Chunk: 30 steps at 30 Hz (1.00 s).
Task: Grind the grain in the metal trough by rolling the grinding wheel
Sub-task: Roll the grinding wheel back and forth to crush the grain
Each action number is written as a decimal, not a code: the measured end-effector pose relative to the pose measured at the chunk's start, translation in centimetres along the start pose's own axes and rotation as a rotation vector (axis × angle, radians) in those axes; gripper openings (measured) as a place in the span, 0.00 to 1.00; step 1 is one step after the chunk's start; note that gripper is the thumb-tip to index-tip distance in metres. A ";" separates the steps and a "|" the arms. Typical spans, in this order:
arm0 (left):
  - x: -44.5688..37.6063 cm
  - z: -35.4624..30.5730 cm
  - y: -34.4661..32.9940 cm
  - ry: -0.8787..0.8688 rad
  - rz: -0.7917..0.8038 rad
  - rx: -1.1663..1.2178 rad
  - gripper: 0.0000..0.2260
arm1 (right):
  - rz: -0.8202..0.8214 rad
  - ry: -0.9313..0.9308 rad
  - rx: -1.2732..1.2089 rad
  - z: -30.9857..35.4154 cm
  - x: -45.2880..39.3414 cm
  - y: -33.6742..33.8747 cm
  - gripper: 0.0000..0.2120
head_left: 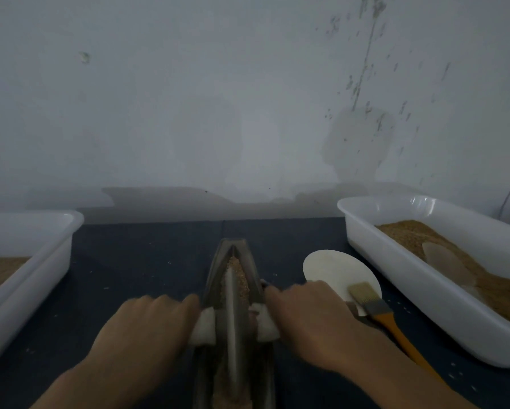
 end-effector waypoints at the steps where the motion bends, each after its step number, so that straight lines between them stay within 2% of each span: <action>1: 0.7 -0.1 -0.3 -0.007 0.050 0.038 0.15 | 0.025 0.029 0.007 0.5 0.8 0.0 0.13; 4: 1.7 -0.2 -1.3 0.034 0.103 0.114 0.12 | 0.033 0.068 0.074 1.2 1.3 0.2 0.14; 7: 1.2 0.1 -1.2 0.083 -0.006 0.068 0.11 | -0.061 0.015 0.124 0.7 -0.2 0.7 0.15; 12: -2.0 0.4 0.3 0.092 -0.151 -0.064 0.13 | -0.103 -0.046 0.077 -2.1 -3.9 0.0 0.14; 14: -2.7 0.2 1.0 0.100 -0.141 -0.112 0.12 | -0.088 -0.077 0.055 -2.7 -4.4 -0.3 0.16; 16: -2.4 0.0 1.3 0.090 -0.100 -0.126 0.12 | -0.066 -0.076 0.036 -2.4 -3.7 -0.4 0.13; 21: 1.2 -0.3 -0.2 0.038 0.073 -0.017 0.11 | 0.019 0.041 0.048 0.3 0.4 -0.5 0.13; 24: 2.2 -0.6 -0.3 0.012 -0.044 -0.021 0.13 | 0.043 0.053 0.065 1.0 1.0 -0.1 0.14; 27: 1.3 -0.1 -0.7 0.052 0.007 0.040 0.10 | -0.026 0.032 0.090 0.4 -0.2 0.7 0.15; 30: -1.1 0.6 -0.6 0.076 -0.095 -0.006 0.13 | -0.073 -0.021 0.114 -1.0 -2.5 0.9 0.13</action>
Point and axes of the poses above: each hand's wrist, its own x-axis away from the middle knuckle, its own y-axis out of the back of the hand, z = x × y, the point moved 2 cm from there along -x, towards the middle knuckle, and after that the axes turned 11 degrees about z, right-handed, at the moved point
